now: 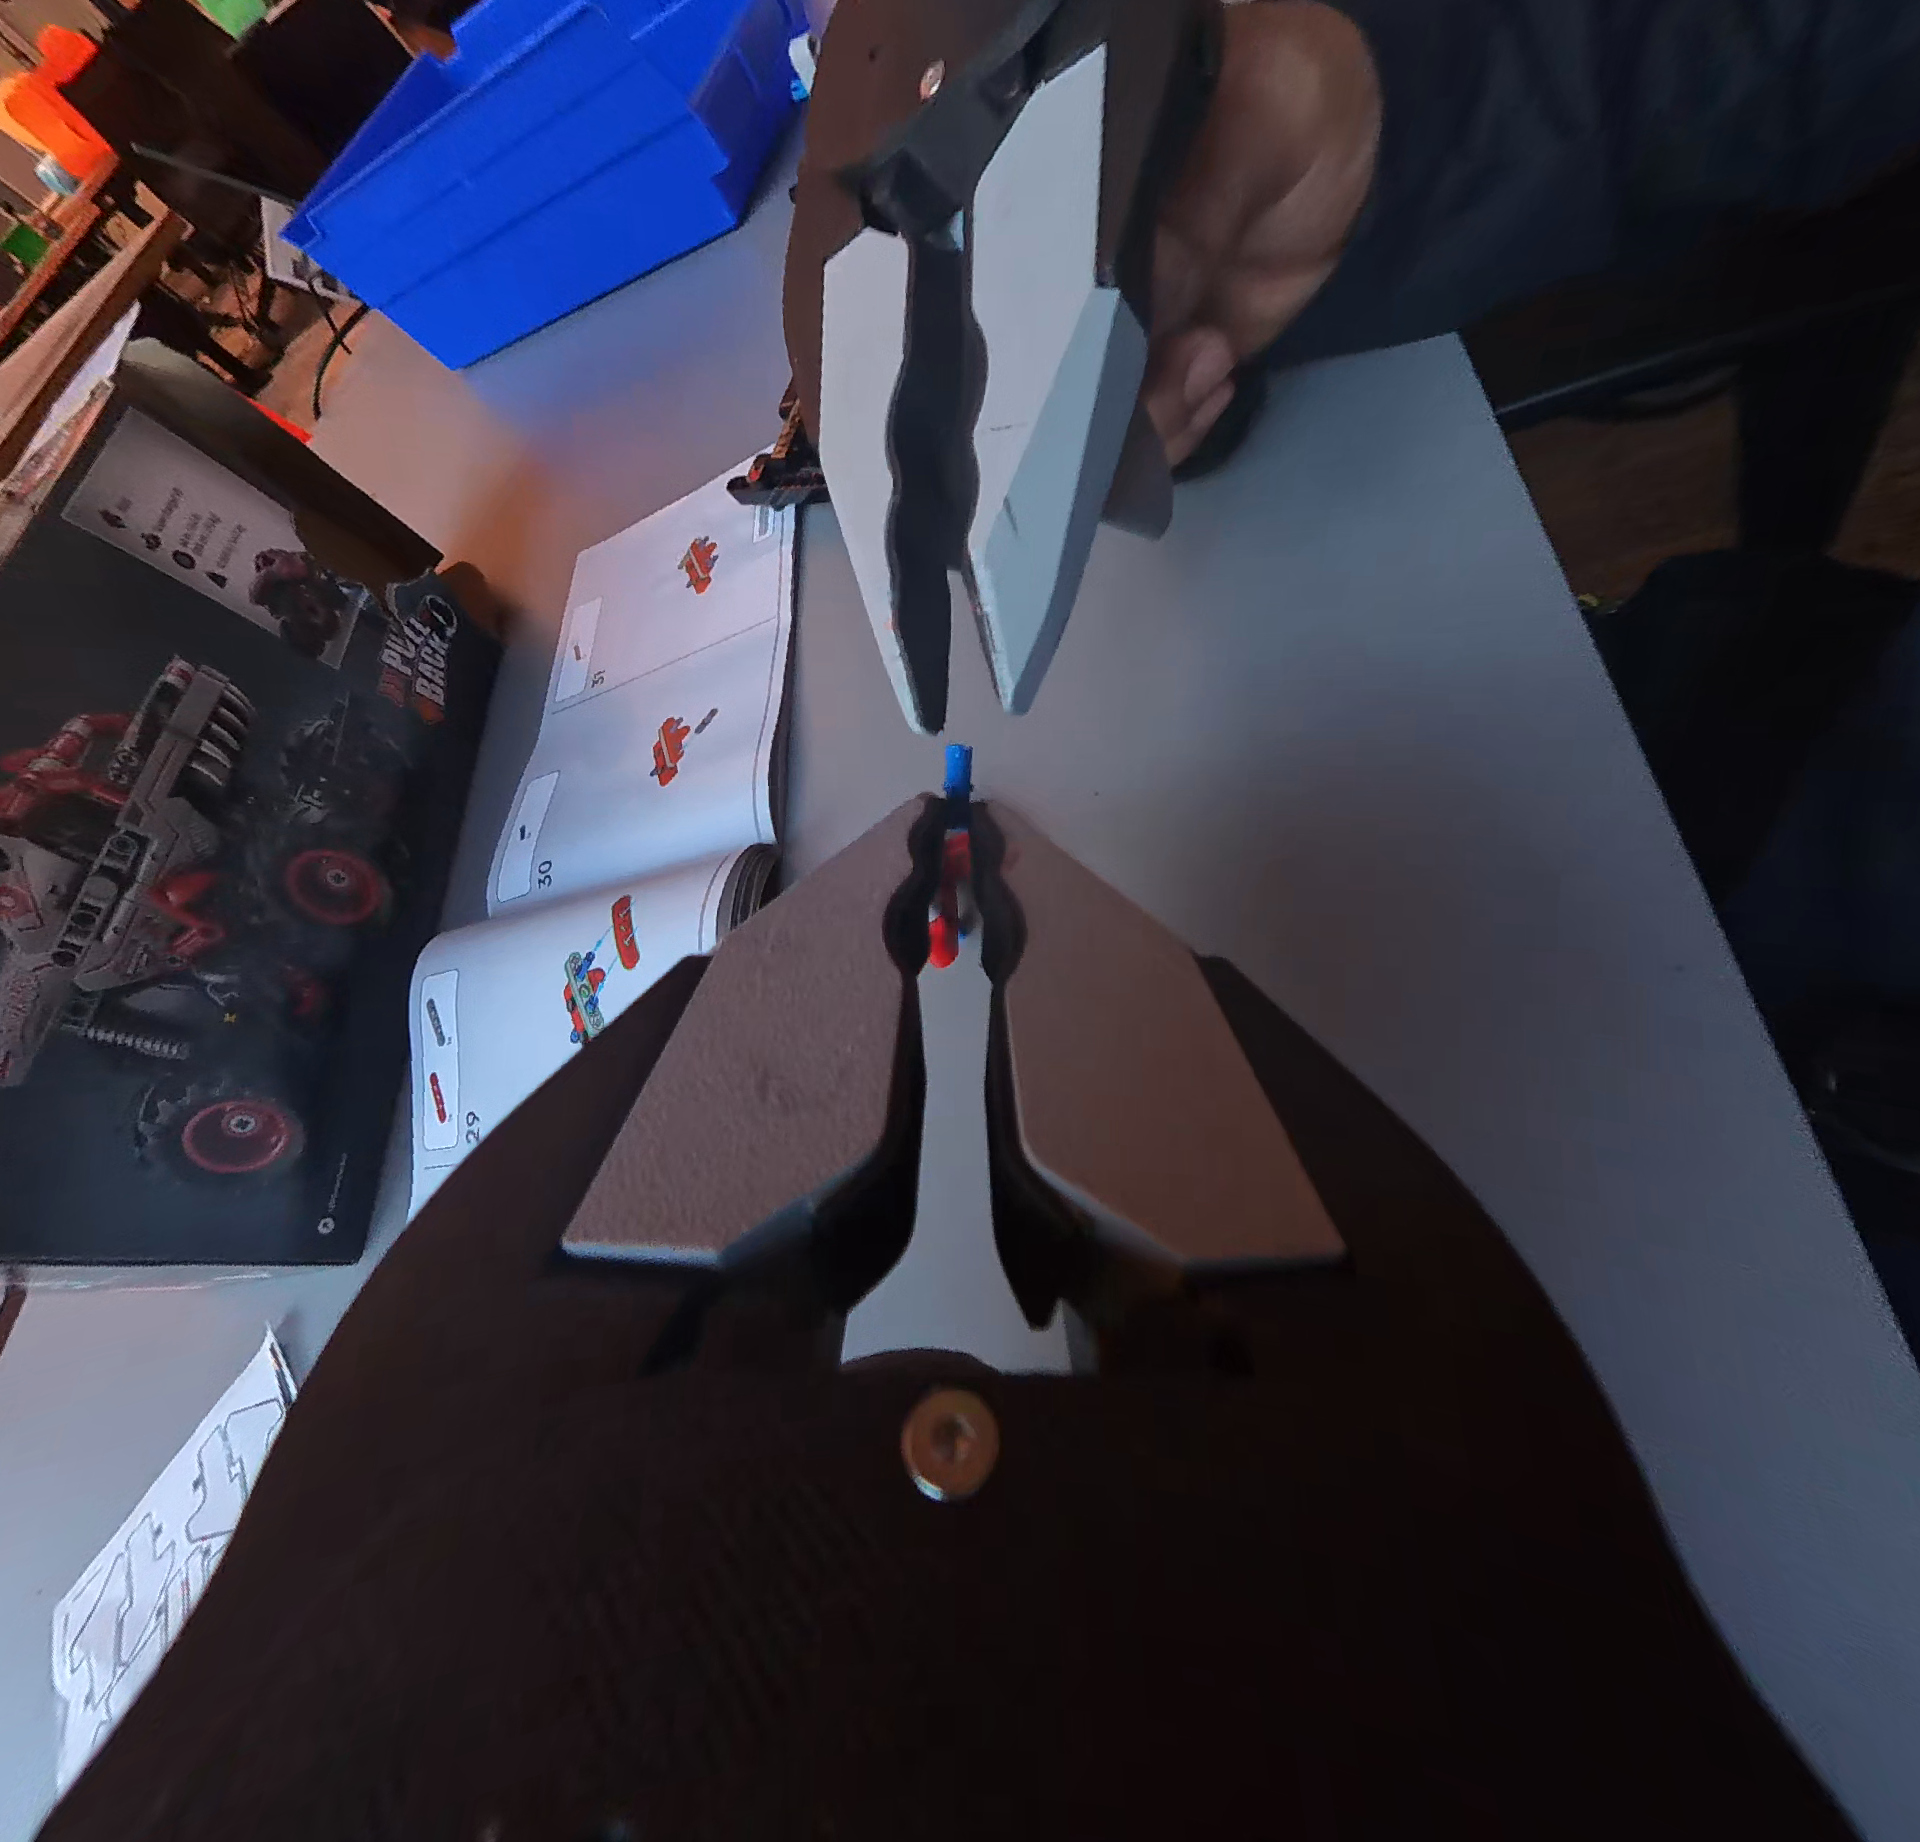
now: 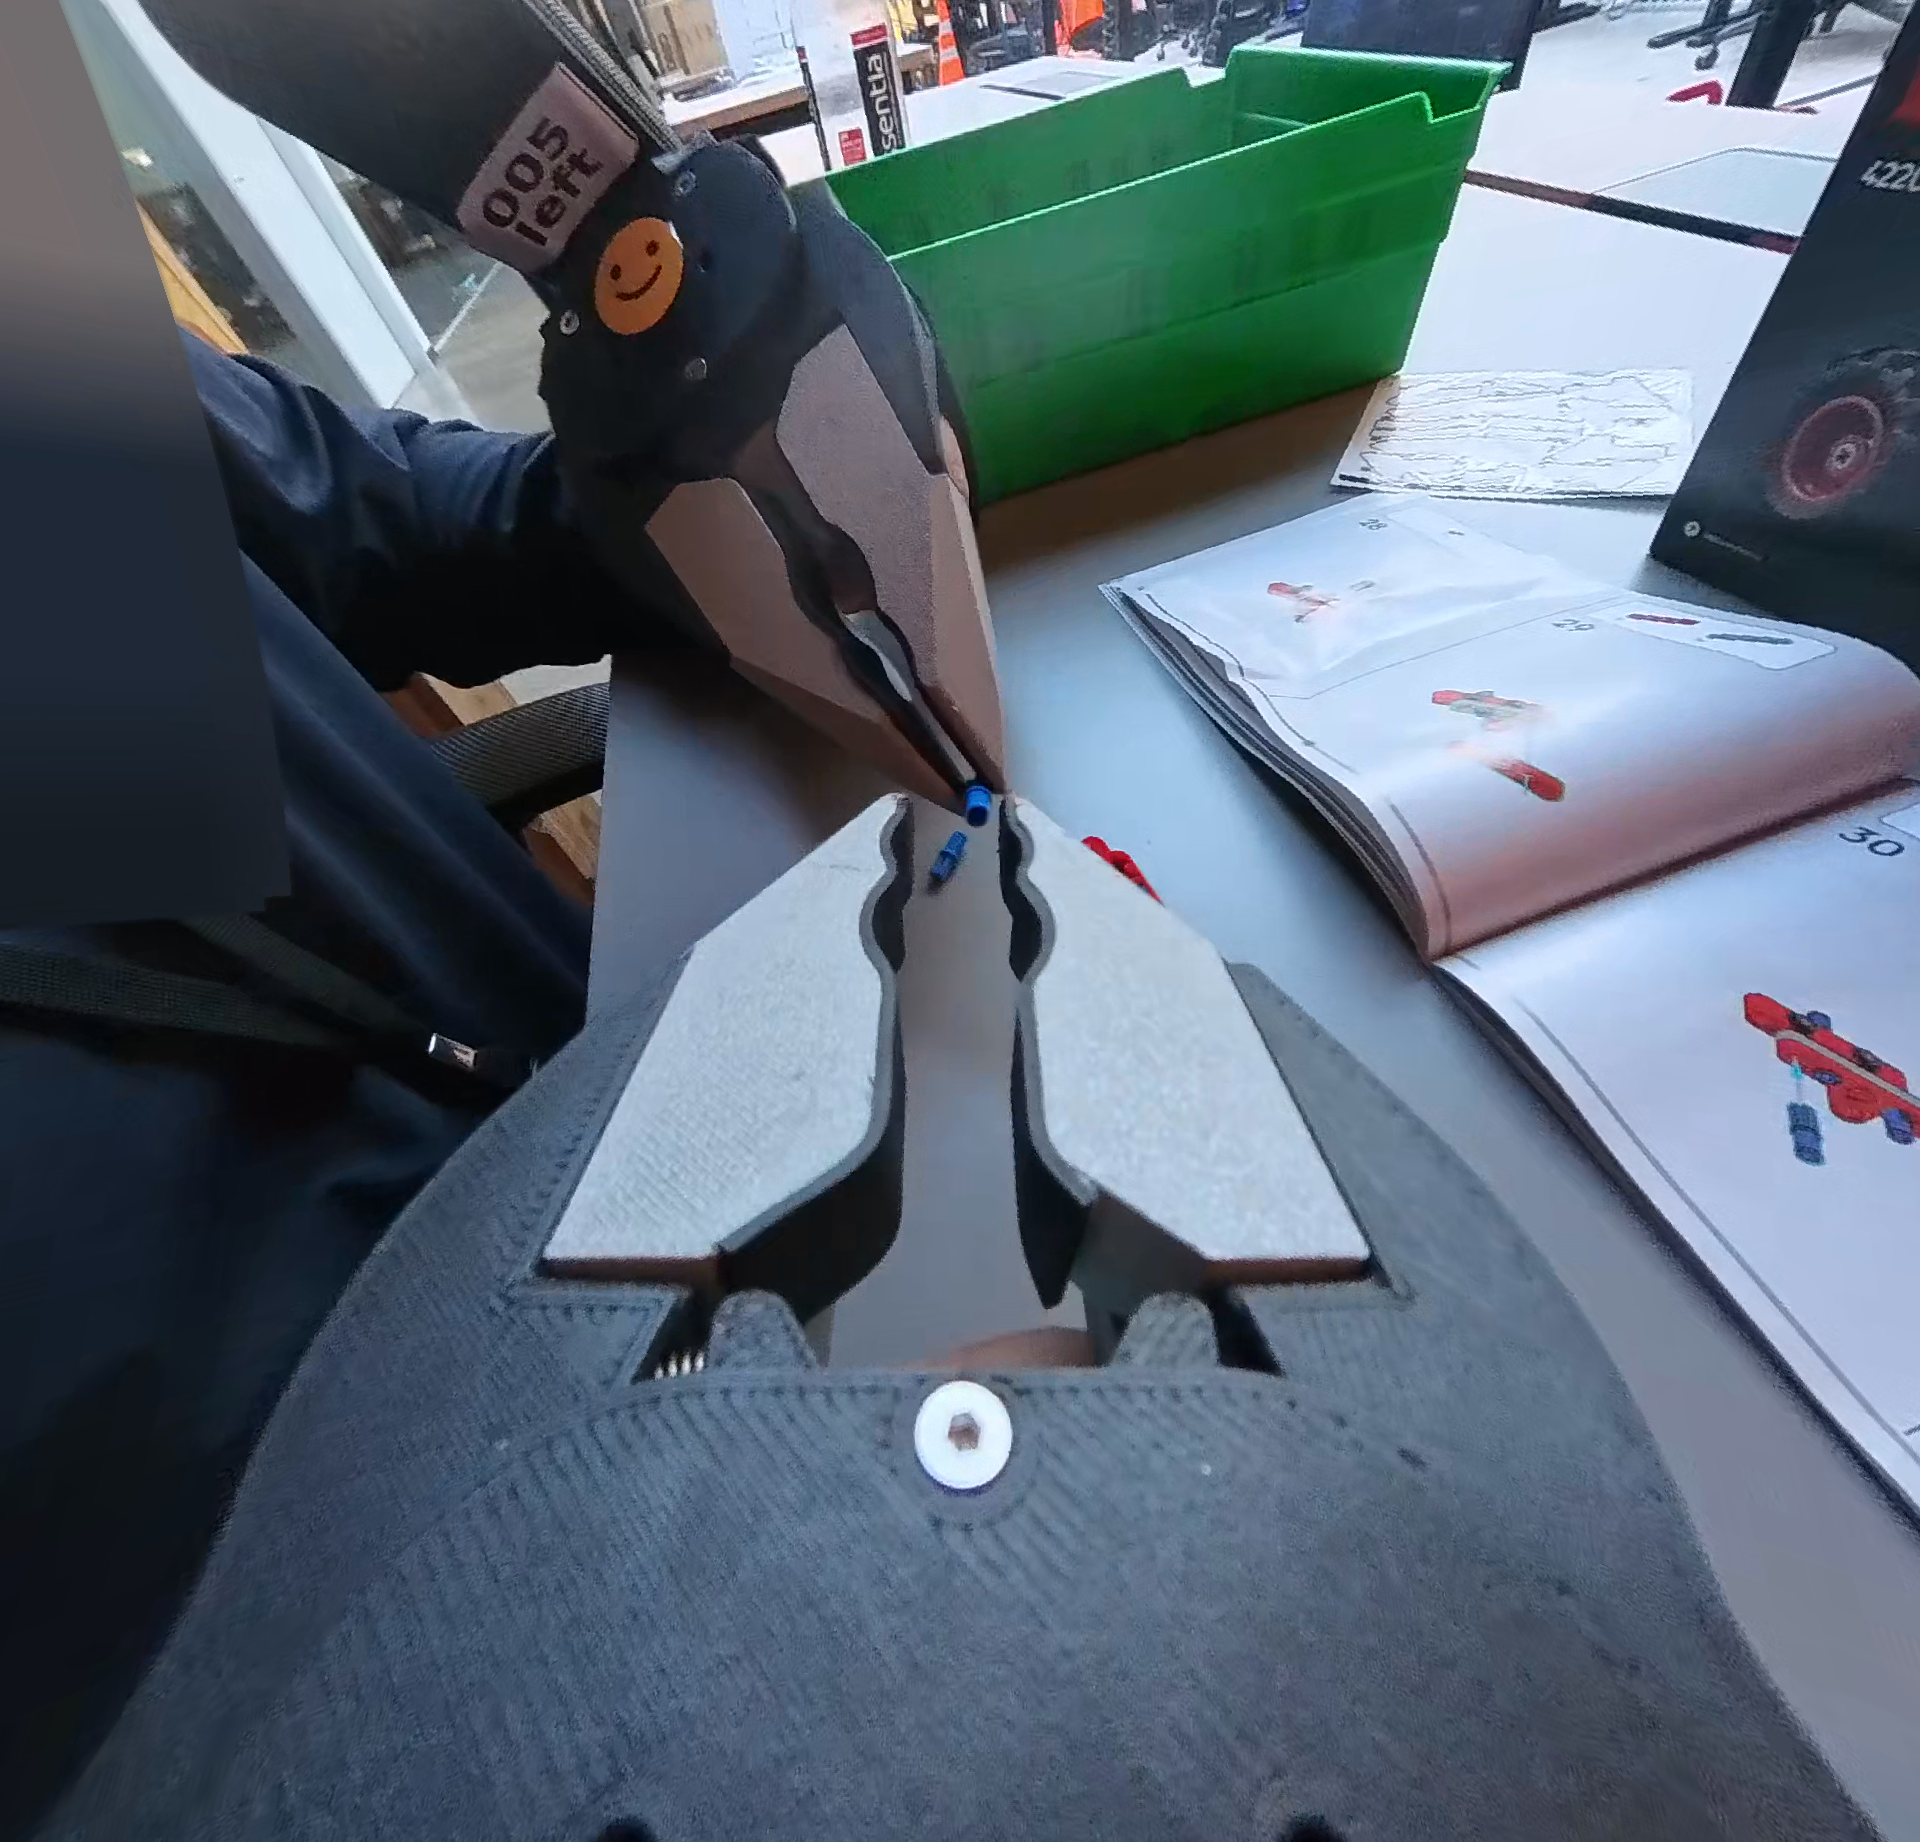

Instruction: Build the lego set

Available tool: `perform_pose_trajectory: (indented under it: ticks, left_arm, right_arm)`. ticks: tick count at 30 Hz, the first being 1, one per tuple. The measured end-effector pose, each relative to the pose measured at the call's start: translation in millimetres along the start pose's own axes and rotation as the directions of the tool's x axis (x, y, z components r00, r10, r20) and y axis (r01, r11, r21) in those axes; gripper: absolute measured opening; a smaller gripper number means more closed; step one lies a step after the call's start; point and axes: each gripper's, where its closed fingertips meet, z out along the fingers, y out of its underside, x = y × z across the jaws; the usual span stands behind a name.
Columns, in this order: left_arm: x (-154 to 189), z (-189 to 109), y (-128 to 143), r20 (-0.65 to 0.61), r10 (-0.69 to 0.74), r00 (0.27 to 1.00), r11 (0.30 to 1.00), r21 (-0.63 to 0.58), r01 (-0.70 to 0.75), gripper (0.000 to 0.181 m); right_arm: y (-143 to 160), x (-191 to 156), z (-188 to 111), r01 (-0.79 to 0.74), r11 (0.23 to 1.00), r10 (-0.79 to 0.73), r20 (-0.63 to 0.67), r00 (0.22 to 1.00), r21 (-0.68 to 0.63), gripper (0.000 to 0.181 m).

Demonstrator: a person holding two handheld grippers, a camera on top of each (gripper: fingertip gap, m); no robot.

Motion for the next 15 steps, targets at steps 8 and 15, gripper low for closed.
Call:
perform_pose_trajectory:
  ticks: [8, 15]
  left_arm:
    - [1.8, 0.3, -1.6, -0.003, 0.003, 1.0, 1.0, 0.004, -0.003, 0.0]
    - [1.4, -0.9, -3.5, 0.002, 0.008, 1.0, 1.0, 0.014, -0.008, 0.001]
  right_arm:
    - [2.6, 0.6, 1.1, 0.052, 0.998, -0.052, -0.035, 0.998, -0.02, 0.014]
    - [3.8, 1.8, 1.8, 0.055, 0.998, -0.056, -0.039, 0.998, -0.029, 0.014]
